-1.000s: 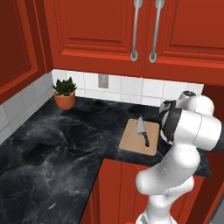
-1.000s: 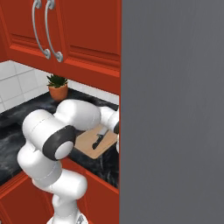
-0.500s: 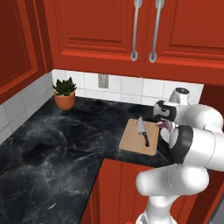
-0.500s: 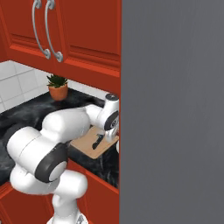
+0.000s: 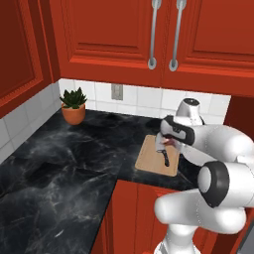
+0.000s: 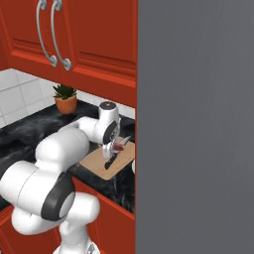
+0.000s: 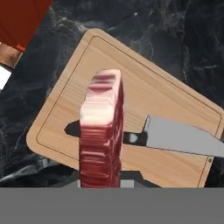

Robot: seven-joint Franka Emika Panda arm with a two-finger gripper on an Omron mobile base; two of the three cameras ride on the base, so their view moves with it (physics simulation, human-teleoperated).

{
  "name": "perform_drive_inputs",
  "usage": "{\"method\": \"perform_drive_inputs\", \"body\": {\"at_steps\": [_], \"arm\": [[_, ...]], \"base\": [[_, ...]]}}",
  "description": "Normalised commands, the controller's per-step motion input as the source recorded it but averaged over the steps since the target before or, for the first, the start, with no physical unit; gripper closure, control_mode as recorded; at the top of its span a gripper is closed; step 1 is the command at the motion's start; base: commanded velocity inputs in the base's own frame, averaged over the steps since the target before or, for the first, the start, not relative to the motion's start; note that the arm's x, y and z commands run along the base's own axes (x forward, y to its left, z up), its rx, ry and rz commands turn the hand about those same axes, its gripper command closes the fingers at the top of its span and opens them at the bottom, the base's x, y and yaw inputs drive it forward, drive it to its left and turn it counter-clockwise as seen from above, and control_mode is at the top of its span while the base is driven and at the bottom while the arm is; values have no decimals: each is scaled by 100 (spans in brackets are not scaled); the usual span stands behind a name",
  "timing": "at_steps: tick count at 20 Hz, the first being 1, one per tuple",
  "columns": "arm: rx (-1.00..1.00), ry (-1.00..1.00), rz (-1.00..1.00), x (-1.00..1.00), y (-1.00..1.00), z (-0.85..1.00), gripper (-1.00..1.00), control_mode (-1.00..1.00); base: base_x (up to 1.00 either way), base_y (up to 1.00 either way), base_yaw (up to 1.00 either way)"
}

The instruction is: Pick up the knife from the drawer and place it on the cutting board. Then place the meat from the plate to the cutting board.

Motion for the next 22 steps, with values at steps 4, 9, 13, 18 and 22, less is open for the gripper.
{"method": "perform_drive_inputs", "body": {"at_steps": [4, 9, 13, 18, 22], "arm": [[0, 0, 15, 1, 64, 0, 100, -100], [0, 0, 20, 21, 35, -9, 100, -100], [0, 0, 25, 5, 28, -12, 100, -100], [-2, -2, 25, 13, 6, -2, 100, -100], [-1, 0, 18, 17, 0, 0, 100, -100]], "base": [[0, 0, 0], [0, 0, 0], [0, 0, 0], [0, 0, 0], [0, 0, 0]]}}
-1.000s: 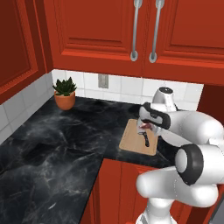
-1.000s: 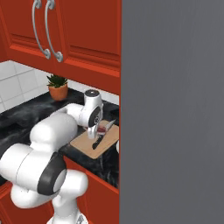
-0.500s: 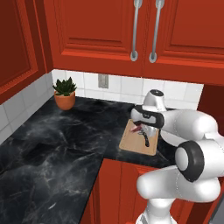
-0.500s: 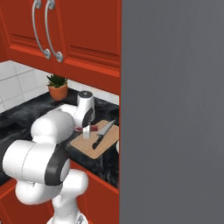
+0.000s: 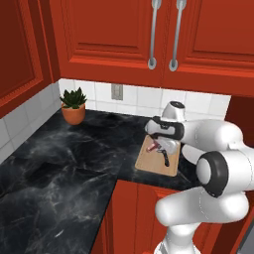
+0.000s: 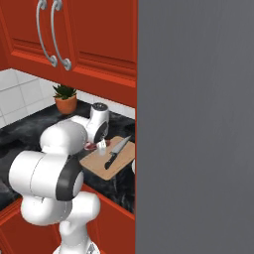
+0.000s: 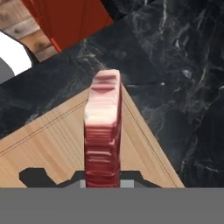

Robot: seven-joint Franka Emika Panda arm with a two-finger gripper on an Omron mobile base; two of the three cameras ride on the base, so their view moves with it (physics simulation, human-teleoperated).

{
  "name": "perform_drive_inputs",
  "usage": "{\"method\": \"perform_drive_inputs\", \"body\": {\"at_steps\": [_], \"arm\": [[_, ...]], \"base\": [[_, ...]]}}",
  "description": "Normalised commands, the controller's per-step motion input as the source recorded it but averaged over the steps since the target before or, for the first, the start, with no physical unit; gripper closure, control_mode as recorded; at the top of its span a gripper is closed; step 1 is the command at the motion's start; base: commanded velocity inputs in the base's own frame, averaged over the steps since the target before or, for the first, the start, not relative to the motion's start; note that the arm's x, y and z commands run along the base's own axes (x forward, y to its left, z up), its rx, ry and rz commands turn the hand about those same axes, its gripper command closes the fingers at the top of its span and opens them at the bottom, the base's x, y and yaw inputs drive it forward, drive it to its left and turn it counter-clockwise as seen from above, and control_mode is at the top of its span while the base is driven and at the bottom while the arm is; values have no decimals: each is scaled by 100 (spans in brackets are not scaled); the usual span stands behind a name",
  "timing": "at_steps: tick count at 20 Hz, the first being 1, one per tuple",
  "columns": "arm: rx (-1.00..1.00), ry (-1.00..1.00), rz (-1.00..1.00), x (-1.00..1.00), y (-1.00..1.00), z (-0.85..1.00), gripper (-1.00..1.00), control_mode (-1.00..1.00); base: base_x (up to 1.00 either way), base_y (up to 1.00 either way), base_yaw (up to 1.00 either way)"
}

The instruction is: Pick up the knife from the drawer and place it on the cutting board. Then place the meat from the plate to the cutting board.

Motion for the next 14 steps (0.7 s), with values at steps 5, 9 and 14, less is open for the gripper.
{"method": "perform_drive_inputs", "body": {"at_steps": [5, 9, 14], "arm": [[-2, 0, 23, 3, 0, 0, 100, -100], [-1, 0, 31, 0, 0, 0, 100, -100], [-6, -1, 26, 3, 0, -19, 100, -100]], "base": [[0, 0, 0], [0, 0, 0], [0, 0, 0]]}}
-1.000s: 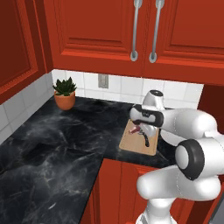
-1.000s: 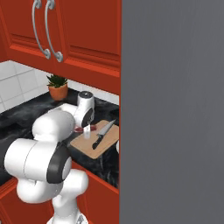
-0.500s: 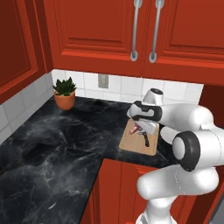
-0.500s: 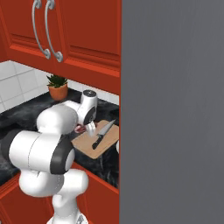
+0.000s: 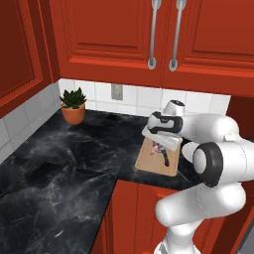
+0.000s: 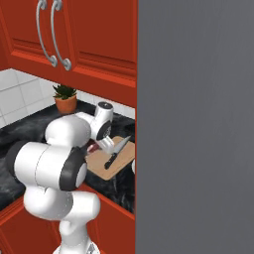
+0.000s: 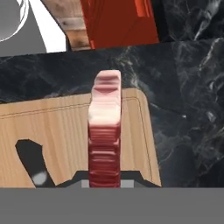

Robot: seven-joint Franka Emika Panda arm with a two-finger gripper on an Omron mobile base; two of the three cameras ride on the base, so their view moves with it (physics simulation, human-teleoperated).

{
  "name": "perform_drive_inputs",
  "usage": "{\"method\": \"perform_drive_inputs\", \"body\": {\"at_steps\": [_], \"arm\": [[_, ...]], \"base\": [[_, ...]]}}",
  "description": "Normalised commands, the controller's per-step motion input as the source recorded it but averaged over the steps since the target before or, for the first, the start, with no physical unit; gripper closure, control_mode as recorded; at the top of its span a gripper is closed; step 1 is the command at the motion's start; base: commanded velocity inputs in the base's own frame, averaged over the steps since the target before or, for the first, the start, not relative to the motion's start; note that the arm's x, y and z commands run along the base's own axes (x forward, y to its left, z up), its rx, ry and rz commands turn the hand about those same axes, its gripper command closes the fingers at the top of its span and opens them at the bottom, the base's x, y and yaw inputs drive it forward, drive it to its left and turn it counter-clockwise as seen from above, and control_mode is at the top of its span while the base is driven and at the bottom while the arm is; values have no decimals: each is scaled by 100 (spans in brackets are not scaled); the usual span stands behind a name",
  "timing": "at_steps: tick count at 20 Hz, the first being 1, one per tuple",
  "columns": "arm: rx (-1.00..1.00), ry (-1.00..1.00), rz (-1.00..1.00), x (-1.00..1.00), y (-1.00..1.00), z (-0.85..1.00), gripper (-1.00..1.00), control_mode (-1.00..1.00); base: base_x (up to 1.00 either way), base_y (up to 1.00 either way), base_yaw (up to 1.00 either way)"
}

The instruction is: Pick up the knife from the drawer and place it on the cutting board. Then place the meat from the plate to the cutting board.

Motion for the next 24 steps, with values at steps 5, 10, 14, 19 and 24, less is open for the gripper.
{"method": "perform_drive_inputs", "body": {"at_steps": [5, 10, 14, 19, 24], "arm": [[-9, -7, 13, 1, 0, -33, 100, -100], [-9, -12, 12, 0, 0, -19, 100, -100], [-6, -3, 12, 0, 0, -30, 100, -100], [-4, 0, 12, 0, 0, -37, 100, -100], [-5, 0, 12, 6, 0, -39, 100, -100]], "base": [[0, 0, 0], [0, 0, 0], [0, 0, 0], [0, 0, 0], [0, 0, 0]]}}
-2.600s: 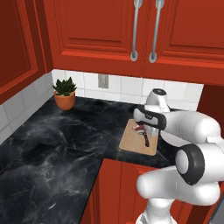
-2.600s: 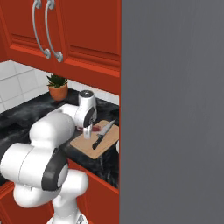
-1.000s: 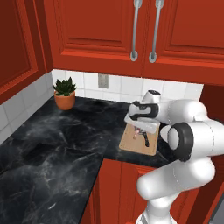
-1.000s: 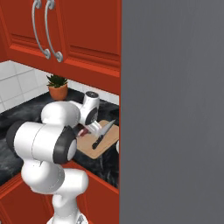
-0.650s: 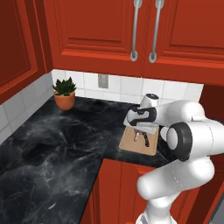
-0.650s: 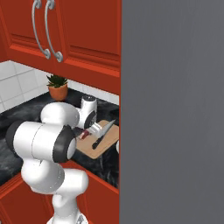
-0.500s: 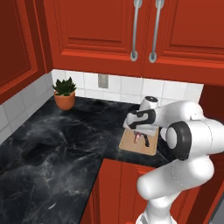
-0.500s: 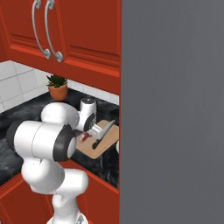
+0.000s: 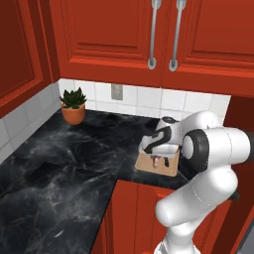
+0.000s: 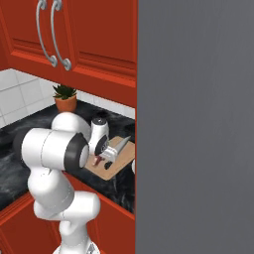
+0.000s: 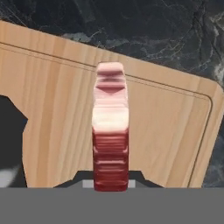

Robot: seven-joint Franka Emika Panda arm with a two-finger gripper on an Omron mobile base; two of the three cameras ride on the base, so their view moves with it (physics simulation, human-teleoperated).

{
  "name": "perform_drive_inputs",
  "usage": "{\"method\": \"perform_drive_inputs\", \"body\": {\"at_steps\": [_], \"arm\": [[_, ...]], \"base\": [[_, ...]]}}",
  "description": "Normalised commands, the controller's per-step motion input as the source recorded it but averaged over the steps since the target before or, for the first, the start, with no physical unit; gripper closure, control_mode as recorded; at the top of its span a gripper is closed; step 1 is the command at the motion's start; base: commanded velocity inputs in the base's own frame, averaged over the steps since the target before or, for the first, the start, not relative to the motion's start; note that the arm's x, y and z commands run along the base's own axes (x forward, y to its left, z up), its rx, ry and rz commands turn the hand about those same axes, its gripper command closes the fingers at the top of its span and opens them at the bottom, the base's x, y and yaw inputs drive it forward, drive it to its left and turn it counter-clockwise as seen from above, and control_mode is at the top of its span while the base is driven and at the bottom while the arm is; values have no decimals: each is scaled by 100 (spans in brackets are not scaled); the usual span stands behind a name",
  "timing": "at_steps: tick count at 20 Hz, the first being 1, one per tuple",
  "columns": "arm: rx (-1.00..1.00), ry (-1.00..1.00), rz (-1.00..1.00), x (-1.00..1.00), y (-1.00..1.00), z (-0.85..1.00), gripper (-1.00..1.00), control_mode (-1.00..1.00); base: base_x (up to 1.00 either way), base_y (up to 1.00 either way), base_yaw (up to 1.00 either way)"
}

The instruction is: Pick up the knife from the drawer and place it on the cutting board. Then place the meat from the plate to the cutting board.

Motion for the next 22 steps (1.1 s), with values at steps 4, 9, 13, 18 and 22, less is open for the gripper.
{"method": "perform_drive_inputs", "body": {"at_steps": [4, 9, 13, 18, 22], "arm": [[-7, -1, 12, 10, 0, -23, 100, -100], [-1, 0, 10, 0, 0, 3, -100, -100], [0, 0, 7, -2, 0, 18, -100, -100], [0, 0, 4, 0, 0, 24, -100, -100], [0, 0, 3, 0, -3, 13, -100, -100]], "base": [[0, 0, 0], [0, 0, 0], [0, 0, 0], [0, 0, 0], [0, 0, 0]]}}
